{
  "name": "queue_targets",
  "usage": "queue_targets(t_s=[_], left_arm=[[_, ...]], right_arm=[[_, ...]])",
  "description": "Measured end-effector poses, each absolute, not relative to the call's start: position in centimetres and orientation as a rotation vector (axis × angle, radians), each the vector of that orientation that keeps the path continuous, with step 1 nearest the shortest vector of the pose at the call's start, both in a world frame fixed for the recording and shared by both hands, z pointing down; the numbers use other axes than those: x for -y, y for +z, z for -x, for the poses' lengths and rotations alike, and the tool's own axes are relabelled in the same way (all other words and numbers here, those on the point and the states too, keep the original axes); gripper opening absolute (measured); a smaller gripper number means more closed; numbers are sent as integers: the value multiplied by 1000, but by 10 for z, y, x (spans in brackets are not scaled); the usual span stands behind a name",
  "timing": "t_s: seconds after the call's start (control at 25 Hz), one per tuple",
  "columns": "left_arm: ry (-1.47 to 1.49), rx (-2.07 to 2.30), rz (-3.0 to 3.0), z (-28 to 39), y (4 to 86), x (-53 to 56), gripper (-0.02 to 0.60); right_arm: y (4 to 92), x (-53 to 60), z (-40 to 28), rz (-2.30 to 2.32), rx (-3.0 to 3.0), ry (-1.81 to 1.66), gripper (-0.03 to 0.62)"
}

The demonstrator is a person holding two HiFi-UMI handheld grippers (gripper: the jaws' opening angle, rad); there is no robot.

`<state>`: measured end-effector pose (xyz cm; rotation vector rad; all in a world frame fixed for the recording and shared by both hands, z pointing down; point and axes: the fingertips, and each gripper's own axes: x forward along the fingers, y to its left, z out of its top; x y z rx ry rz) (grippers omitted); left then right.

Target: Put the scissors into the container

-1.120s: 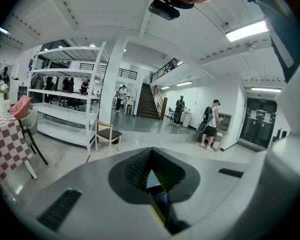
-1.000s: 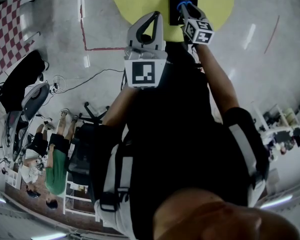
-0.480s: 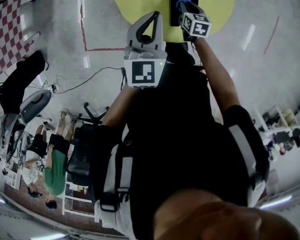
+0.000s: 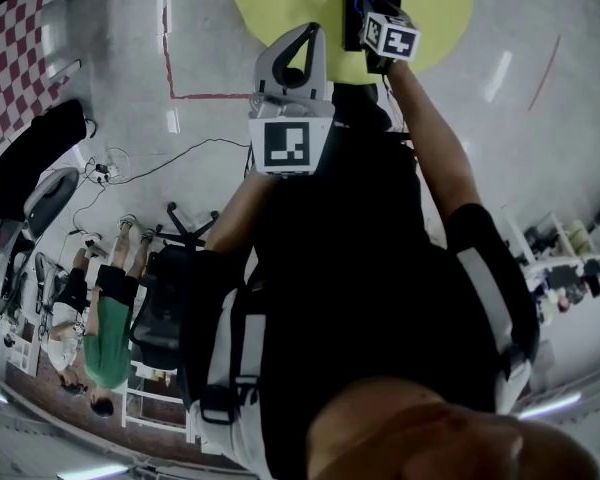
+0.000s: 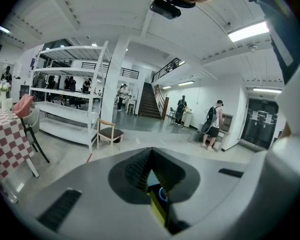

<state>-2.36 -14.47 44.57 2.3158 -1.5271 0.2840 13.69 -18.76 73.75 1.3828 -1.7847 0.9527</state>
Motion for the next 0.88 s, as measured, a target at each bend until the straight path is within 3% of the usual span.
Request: queue_targets(t_s=[0.88], left_arm=[[268,1525,-2329,21,445,140,-3]], right_arm=[[766,192,-142,-1342,1661,952,69]])
